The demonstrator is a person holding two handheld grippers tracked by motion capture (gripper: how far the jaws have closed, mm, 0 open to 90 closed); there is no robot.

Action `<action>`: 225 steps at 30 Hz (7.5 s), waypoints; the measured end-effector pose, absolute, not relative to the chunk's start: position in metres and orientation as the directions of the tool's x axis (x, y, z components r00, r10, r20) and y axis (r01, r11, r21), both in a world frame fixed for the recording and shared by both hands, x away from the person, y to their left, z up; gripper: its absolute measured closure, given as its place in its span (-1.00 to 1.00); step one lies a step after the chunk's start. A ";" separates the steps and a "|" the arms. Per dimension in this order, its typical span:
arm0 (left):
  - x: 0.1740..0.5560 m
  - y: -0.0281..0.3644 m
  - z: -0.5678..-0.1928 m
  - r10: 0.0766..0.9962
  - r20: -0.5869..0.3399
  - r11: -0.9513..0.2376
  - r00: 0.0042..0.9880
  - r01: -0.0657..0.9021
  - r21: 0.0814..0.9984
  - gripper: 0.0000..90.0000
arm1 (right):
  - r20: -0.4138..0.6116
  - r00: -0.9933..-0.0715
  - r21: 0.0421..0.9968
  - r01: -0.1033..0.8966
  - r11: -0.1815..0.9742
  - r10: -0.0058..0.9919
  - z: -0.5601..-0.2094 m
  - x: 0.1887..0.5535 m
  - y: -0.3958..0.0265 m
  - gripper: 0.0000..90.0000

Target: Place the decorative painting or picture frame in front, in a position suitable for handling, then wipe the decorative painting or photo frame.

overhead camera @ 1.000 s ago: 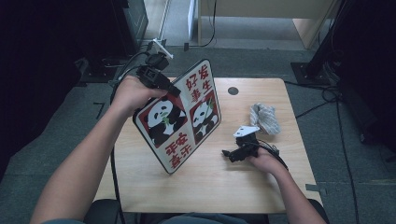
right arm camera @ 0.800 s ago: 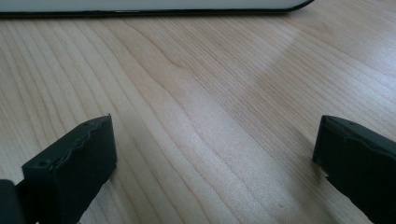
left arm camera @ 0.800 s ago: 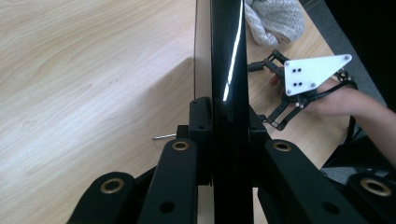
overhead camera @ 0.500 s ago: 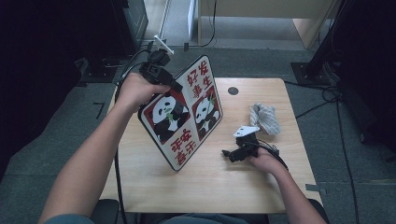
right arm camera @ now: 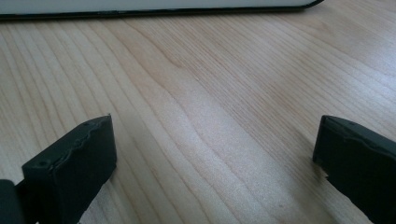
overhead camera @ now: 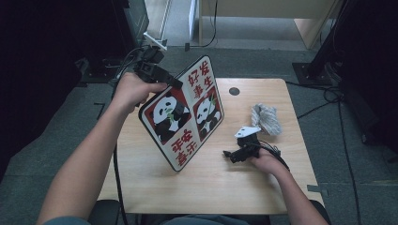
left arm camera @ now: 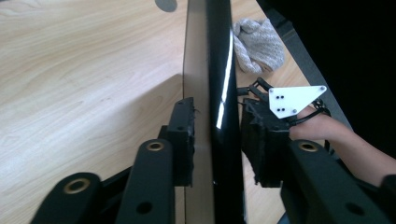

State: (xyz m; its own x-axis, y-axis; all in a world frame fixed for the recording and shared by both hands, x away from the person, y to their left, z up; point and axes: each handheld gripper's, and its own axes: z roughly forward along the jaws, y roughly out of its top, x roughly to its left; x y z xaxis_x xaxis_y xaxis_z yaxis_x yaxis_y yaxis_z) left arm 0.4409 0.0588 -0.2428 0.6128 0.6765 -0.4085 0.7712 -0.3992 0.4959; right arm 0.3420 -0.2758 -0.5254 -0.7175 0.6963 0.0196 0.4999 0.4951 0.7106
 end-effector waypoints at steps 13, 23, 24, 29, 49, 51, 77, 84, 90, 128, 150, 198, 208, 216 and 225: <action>0.413 0.091 -0.238 0.651 -0.411 -0.361 0.638 0.737 0.571 0.22 | 0.020 -0.718 0.711 0.500 0.495 0.696 -0.525 0.342 -0.276 -1.00; 0.389 0.103 -0.237 0.644 -0.380 -0.349 0.664 0.696 0.627 0.14 | 0.020 -0.718 0.711 0.500 0.495 0.696 -0.525 0.342 -0.276 -1.00; 0.386 0.103 -0.236 0.652 -0.357 -0.360 0.669 0.687 0.632 0.13 | 0.020 -0.718 0.711 0.500 0.495 0.696 -0.525 0.342 -0.276 -1.00; 0.376 0.110 -0.237 0.637 -0.381 -0.328 0.670 0.683 0.652 0.08 | 0.020 -0.718 0.711 0.499 0.496 0.695 -0.525 0.342 -0.276 -1.00; 0.331 0.127 -0.285 0.633 -0.381 -0.286 0.674 0.661 0.694 0.09 | 0.021 -0.725 0.712 0.495 0.499 0.689 -0.525 0.347 -0.276 -1.00; 0.327 0.127 -0.290 0.636 -0.371 -0.289 0.676 0.655 0.698 0.08 | 0.021 -0.725 0.711 0.495 0.499 0.689 -0.525 0.347 -0.276 -1.00; 0.299 0.123 -0.365 0.630 -0.374 -0.231 0.681 0.623 0.747 0.12 | 0.019 -0.682 0.711 0.523 0.470 0.731 -0.525 0.342 -0.277 -1.00; 0.295 0.120 -0.376 0.638 -0.338 -0.259 0.692 0.607 0.752 0.16 | 0.019 -0.679 0.710 0.526 0.468 0.734 -0.525 0.342 -0.277 -1.00; 0.292 0.117 -0.384 0.635 -0.313 -0.257 0.706 0.576 0.776 0.23 | 0.017 -0.680 0.711 0.524 0.469 0.733 -0.525 0.342 -0.277 -1.00; 0.297 0.110 -0.395 0.647 -0.313 -0.219 0.695 0.563 0.797 0.68 | 0.081 -0.615 0.720 0.580 0.381 0.784 -0.501 0.347 -0.292 -0.51; 0.295 0.113 -0.392 0.661 -0.307 -0.210 0.685 0.562 0.800 0.72 | 0.143 -0.619 0.715 0.604 0.352 0.772 -0.476 0.358 -0.307 -0.31; 0.299 0.113 -0.395 0.641 -0.308 -0.239 0.703 0.564 0.790 0.69 | 0.166 -0.489 0.738 0.638 0.221 0.857 -0.445 0.384 -0.387 -0.29; 0.298 0.111 -0.395 0.651 -0.309 -0.231 0.694 0.568 0.789 0.70 | 0.178 -0.452 0.737 0.650 0.186 0.874 -0.448 0.385 -0.403 -0.29; 0.297 0.111 -0.395 0.652 -0.308 -0.232 0.693 0.569 0.789 0.70 | 0.177 -0.424 0.745 0.647 0.160 0.888 -0.447 0.384 -0.413 -0.30; 0.297 0.111 -0.395 0.652 -0.306 -0.235 0.694 0.568 0.789 0.70 | 0.201 -0.376 0.743 0.661 0.109 0.905 -0.454 0.385 -0.430 -0.31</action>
State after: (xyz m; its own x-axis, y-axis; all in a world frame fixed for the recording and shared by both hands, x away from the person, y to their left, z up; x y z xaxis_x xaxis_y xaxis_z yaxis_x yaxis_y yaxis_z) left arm 0.2969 0.1110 -0.3950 0.6937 0.6522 -0.3057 0.5682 -0.2346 0.7887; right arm 0.3848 -0.4299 -0.4538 -0.3757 0.9047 0.2008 0.6606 0.1095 0.7427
